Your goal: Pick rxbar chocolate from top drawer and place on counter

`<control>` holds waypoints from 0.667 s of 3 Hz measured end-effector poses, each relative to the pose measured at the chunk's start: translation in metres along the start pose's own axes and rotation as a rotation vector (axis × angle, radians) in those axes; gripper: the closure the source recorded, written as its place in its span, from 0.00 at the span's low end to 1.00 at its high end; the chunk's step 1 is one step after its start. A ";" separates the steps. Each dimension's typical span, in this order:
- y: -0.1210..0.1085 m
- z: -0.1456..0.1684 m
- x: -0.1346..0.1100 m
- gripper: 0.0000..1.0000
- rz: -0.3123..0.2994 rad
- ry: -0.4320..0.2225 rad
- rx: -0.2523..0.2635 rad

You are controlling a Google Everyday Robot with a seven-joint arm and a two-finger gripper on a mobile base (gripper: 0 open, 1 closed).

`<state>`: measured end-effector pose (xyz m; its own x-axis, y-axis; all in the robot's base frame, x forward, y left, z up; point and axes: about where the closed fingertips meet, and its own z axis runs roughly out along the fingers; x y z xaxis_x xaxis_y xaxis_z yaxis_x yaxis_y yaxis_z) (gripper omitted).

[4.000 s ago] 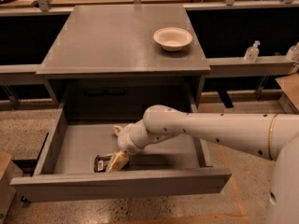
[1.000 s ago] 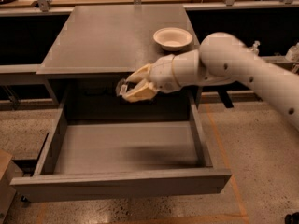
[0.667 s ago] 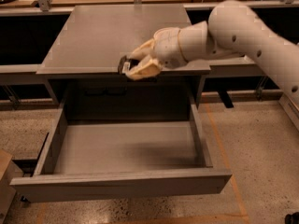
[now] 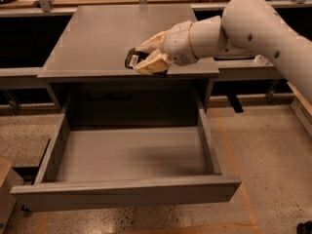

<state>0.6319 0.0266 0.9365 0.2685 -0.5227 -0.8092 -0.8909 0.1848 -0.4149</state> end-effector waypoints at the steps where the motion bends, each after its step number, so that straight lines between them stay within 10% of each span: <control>1: -0.018 0.029 0.015 1.00 -0.017 0.018 0.083; 2: -0.047 0.065 0.025 1.00 -0.050 0.020 0.131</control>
Offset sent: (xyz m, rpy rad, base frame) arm 0.1278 0.0552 -0.0370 0.0005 -0.1785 -0.1267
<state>0.7040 0.0591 0.9085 0.3031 -0.5505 -0.7779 -0.8208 0.2639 -0.5066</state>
